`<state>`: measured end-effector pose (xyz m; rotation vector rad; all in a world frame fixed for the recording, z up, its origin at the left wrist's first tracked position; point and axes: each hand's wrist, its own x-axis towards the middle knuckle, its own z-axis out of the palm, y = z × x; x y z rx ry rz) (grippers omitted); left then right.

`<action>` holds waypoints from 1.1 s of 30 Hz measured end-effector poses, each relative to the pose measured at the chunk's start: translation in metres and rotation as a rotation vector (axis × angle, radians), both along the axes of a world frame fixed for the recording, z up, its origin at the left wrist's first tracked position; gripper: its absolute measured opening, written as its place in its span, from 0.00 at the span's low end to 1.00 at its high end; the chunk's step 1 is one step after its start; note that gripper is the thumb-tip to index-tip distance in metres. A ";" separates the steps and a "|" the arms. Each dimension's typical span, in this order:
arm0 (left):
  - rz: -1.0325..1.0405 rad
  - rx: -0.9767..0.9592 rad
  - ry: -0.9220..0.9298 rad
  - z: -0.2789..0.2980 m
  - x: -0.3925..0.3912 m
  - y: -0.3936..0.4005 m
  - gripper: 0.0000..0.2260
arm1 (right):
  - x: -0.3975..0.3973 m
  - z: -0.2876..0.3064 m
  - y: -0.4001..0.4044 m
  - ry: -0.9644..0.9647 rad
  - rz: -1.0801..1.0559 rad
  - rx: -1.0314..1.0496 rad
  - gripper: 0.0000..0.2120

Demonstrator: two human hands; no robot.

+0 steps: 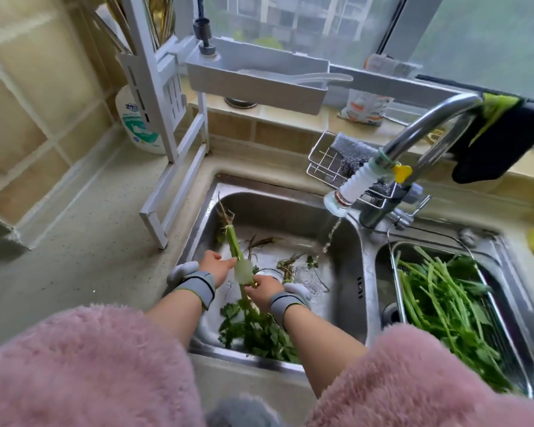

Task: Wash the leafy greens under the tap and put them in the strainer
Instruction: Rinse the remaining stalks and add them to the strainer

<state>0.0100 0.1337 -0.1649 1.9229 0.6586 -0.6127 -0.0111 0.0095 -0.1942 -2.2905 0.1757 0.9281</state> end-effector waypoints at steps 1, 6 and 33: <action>-0.028 0.021 -0.021 0.007 -0.002 -0.005 0.22 | -0.004 0.008 -0.005 -0.016 0.010 0.011 0.12; -0.041 -0.021 -0.196 0.044 -0.009 -0.037 0.22 | -0.017 0.051 -0.029 -0.098 0.063 0.060 0.14; 0.086 -0.126 -0.677 0.156 0.010 -0.066 0.11 | -0.011 0.112 -0.071 -0.031 -0.089 0.571 0.26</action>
